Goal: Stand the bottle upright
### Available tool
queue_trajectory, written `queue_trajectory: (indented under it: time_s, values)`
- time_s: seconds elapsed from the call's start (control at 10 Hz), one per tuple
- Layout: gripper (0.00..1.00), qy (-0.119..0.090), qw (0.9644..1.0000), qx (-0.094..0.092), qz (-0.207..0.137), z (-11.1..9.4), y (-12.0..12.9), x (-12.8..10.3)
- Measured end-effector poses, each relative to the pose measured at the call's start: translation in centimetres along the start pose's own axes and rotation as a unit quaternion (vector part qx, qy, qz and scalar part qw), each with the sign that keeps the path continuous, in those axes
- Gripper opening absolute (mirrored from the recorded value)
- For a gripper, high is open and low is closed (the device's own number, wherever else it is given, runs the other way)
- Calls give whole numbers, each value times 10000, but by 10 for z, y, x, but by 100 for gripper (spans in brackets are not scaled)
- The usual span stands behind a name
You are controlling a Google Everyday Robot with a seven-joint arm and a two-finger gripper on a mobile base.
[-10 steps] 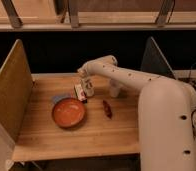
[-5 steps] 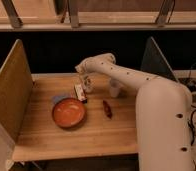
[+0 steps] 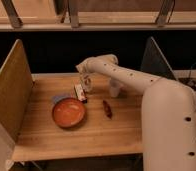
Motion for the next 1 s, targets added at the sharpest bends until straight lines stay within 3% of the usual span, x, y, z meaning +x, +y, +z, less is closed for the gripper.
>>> queue_trajectory:
  time_s: [0.5, 1.0]
  values:
    - [0, 155, 9991, 372, 153, -45, -11, 24]
    - [1, 160, 9986, 384, 317, -54, -5, 35]
